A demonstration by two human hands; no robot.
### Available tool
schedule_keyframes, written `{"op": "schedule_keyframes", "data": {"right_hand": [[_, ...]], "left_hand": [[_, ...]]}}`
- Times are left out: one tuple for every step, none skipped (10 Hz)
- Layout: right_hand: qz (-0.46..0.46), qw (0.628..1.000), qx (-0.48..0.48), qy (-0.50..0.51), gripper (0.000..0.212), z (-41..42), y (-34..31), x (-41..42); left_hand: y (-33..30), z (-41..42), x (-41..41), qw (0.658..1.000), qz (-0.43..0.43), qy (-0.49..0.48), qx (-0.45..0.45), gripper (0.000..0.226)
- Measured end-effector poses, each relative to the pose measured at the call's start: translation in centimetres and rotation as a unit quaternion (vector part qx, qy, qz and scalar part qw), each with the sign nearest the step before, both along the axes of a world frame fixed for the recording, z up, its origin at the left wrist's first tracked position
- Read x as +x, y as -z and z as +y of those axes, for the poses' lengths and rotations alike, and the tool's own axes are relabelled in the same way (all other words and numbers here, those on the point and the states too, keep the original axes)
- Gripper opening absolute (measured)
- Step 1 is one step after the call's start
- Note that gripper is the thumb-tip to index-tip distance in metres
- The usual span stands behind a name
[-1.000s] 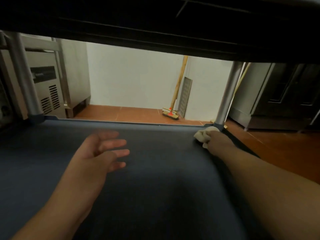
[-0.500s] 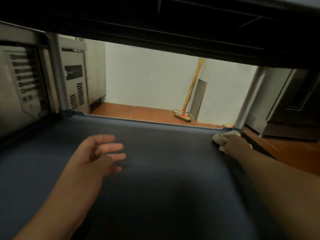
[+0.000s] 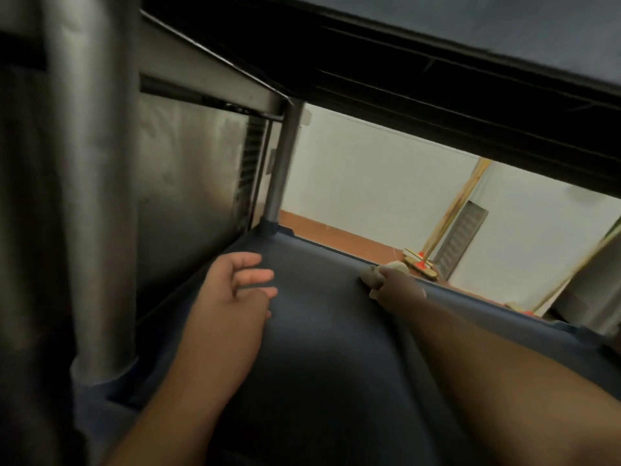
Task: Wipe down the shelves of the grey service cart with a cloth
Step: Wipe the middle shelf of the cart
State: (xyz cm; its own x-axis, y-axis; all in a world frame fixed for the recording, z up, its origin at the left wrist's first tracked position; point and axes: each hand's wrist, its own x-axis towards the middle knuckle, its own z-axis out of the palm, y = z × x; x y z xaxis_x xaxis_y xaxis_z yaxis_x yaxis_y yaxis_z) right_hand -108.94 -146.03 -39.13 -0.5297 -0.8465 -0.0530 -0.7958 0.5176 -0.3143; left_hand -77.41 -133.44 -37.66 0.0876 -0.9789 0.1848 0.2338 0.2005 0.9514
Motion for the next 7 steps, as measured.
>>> {"op": "schedule_keyframes", "data": {"right_hand": [[-0.019, 0.994, -0.079, -0.069, 0.021, -2.8, 0.4, 7.5], [-0.015, 0.982, -0.087, -0.170, 0.035, -4.4, 0.2, 15.4], [0.018, 0.967, -0.073, -0.245, 0.039, -5.5, -0.2, 21.6], [0.033, 0.966, -0.092, -0.240, 0.038, -5.7, 0.1, 24.0], [0.042, 0.970, -0.011, -0.238, 0.040, -6.4, -0.4, 24.4], [0.027, 0.972, 0.068, -0.223, 0.042, -6.8, 0.0, 22.3], [0.046, 0.974, -0.031, -0.220, 0.036, -5.2, 0.7, 17.1]], "left_hand": [[0.4, -0.7, 1.6, 0.999, -0.005, -0.029, 0.015, 0.038], [0.8, -1.6, 3.0, 0.999, 0.014, -0.039, 0.028, 0.041], [0.5, -2.1, 3.9, 0.996, 0.061, -0.046, 0.035, 0.039], [0.2, -2.3, 4.3, 0.997, 0.066, -0.037, 0.029, 0.037], [0.1, -2.2, 4.3, 0.997, 0.069, -0.036, 0.026, 0.035], [0.1, -1.7, 3.1, 0.998, 0.061, -0.021, 0.024, 0.035], [0.2, -0.7, 0.7, 0.999, 0.040, -0.005, 0.024, 0.035]]}}
